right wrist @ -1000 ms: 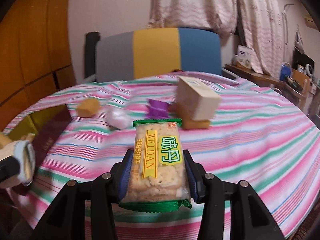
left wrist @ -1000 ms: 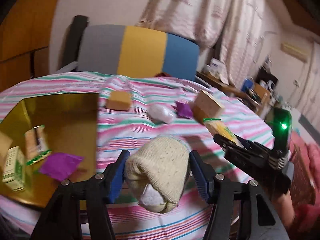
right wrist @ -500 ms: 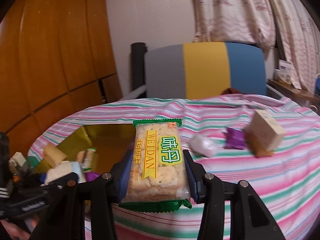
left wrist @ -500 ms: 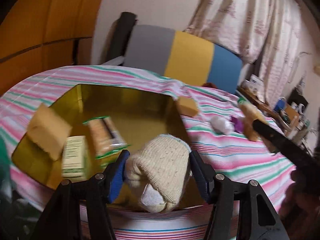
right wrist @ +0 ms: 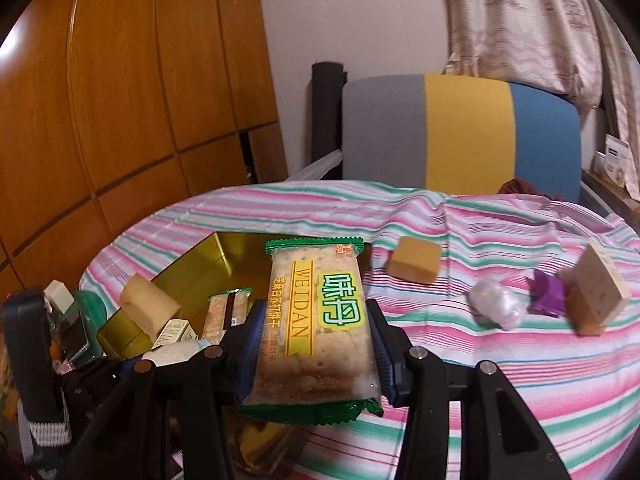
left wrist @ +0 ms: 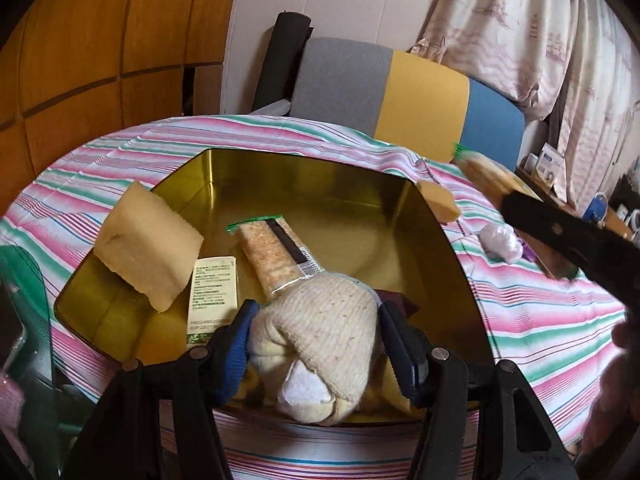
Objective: Organize objects
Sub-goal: 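Lower the sock into the gold tray with the left tool while the right tool lowers the WEIDAN packet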
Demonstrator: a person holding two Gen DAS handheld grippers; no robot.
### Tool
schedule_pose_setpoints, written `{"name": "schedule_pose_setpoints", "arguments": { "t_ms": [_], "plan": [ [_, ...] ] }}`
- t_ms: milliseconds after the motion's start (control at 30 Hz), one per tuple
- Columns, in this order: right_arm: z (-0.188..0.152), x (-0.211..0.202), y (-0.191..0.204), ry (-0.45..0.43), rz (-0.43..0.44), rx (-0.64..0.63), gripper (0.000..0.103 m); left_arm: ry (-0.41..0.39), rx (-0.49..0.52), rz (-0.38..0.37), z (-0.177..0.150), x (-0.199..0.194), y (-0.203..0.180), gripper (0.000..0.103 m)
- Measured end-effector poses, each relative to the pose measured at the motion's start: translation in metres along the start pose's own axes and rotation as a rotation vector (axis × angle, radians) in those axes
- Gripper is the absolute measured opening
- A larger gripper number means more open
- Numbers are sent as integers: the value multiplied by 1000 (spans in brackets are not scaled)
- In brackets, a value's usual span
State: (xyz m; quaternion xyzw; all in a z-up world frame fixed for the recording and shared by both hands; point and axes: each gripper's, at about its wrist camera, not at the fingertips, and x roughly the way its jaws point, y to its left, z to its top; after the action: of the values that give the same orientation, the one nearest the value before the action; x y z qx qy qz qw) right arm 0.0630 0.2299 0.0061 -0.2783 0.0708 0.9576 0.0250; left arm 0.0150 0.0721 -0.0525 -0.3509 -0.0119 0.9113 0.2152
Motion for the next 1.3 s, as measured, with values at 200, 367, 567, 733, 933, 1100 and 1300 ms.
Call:
{"name": "schedule_pose_setpoints", "arguments": {
  "t_ms": [200, 367, 567, 733, 933, 1100, 1300],
  "plan": [
    [6, 27, 7, 64, 51, 43, 48, 17, 18, 44, -4, 2, -2, 61],
    [8, 39, 16, 85, 49, 10, 48, -7, -11, 43, -4, -5, -2, 72],
    [10, 60, 22, 132, 45, -14, 48, -117, 2, 121, -3, -26, -8, 98],
    [23, 90, 28, 202, 44, -38, 48, -128, 6, 166, -1, -29, -9, 103],
    [30, 123, 34, 278, 22, -53, 48, -73, -87, 184, 0, -21, 10, 103],
    [29, 150, 30, 356, 16, 6, 48, -26, -173, 204, 2, -16, 25, 103],
    [31, 148, 23, 339, -1, 30, 49, -26, -201, 216, 3, -17, 30, 103]
  ]
}}
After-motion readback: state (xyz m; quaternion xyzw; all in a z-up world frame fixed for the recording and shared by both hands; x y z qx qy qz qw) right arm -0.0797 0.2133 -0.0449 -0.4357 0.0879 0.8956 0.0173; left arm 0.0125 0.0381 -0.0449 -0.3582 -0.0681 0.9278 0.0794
